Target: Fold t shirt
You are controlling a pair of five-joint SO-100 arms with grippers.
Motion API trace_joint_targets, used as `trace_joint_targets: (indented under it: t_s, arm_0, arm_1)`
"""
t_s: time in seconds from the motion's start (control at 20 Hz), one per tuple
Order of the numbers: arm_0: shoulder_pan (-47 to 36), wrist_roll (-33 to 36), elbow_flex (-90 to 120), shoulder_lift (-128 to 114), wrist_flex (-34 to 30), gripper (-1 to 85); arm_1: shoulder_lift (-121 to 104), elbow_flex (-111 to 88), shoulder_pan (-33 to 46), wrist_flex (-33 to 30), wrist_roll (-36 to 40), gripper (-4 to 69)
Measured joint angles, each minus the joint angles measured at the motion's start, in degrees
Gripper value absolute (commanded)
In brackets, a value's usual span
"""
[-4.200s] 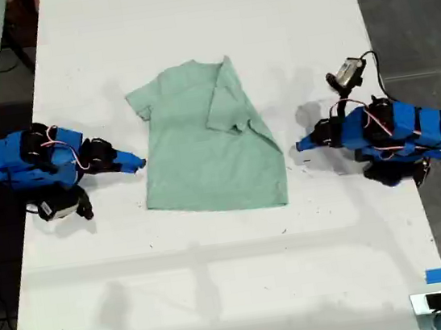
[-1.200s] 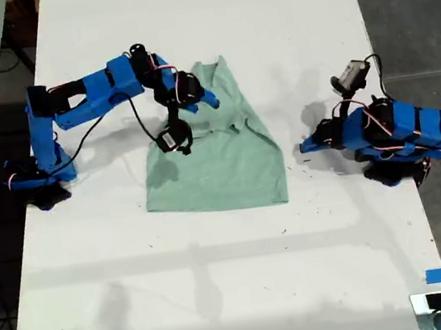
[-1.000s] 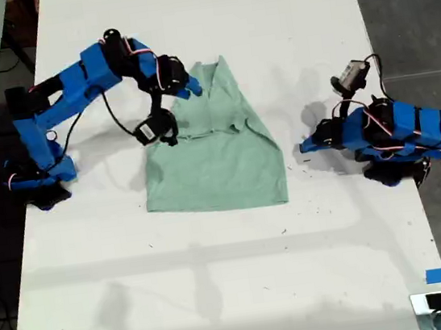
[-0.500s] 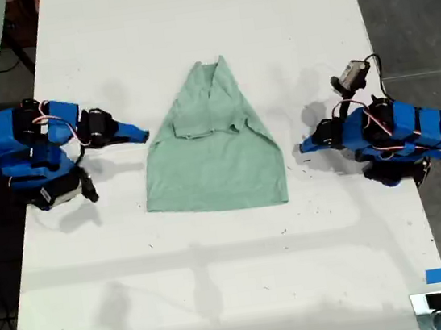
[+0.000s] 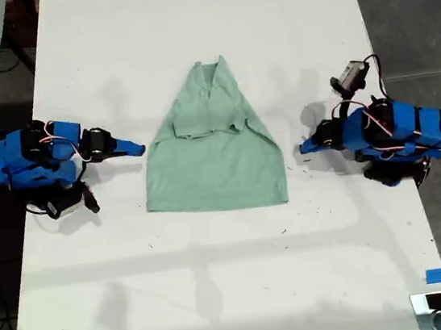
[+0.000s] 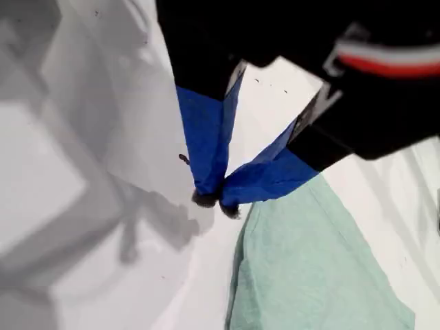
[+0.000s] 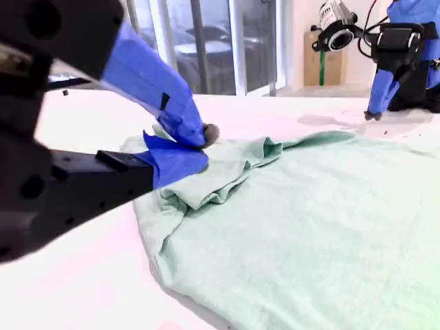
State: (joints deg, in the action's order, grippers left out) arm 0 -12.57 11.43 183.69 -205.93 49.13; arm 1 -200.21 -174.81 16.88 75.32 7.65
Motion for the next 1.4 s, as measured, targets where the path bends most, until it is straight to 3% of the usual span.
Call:
trace_joint_targets:
  t_s: [1.4]
  arm_0:
    - [0.00, 0.00, 0.00, -0.18, 1.14, -0.1]
  arm_1:
    - [0.00, 0.00, 0.00, 0.00, 0.00, 2.0]
